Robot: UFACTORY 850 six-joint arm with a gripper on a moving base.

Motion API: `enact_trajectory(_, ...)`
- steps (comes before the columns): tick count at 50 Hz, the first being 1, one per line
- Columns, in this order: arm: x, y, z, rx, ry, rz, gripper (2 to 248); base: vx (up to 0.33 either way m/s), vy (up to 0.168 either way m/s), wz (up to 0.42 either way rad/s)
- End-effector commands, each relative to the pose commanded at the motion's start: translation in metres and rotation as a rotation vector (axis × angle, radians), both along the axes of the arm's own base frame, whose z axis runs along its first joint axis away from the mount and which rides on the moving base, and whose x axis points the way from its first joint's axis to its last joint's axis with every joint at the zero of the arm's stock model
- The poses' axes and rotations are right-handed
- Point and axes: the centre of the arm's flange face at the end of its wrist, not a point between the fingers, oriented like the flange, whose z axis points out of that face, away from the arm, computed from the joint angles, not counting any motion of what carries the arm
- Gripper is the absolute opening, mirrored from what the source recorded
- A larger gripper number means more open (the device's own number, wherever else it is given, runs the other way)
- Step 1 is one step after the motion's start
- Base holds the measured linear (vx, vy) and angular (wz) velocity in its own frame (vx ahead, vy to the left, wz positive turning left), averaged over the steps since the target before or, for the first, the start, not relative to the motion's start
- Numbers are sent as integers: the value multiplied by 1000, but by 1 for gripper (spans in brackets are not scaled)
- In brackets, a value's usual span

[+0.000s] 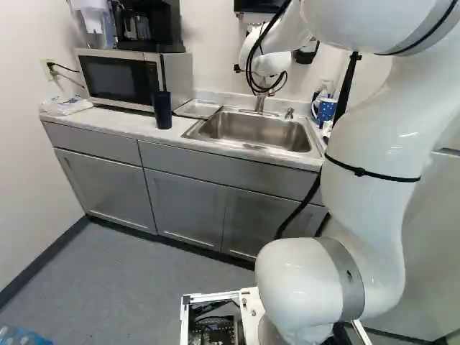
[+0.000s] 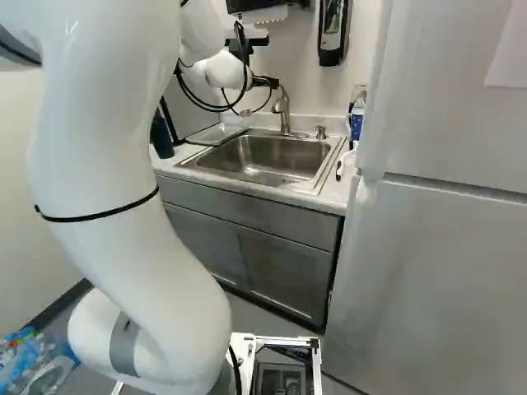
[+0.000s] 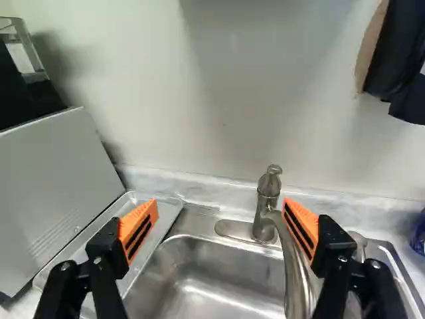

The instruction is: Rinse the cup and place it in the tray

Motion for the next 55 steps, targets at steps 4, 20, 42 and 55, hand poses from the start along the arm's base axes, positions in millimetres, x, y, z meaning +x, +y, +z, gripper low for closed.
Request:
enact_trajectory(4, 7, -4, -2, 1, 11, -5, 247, 0, 0, 0)
enact_trajectory(20, 36, -17, -8, 5, 48, -20, 247, 0, 0, 0)
enact_trajectory(42, 77, -19, -16, 7, 64, -17, 247, 0, 0, 0)
enact_trajectory(55, 94, -19, -19, 6, 53, -15, 247, 0, 0, 0)
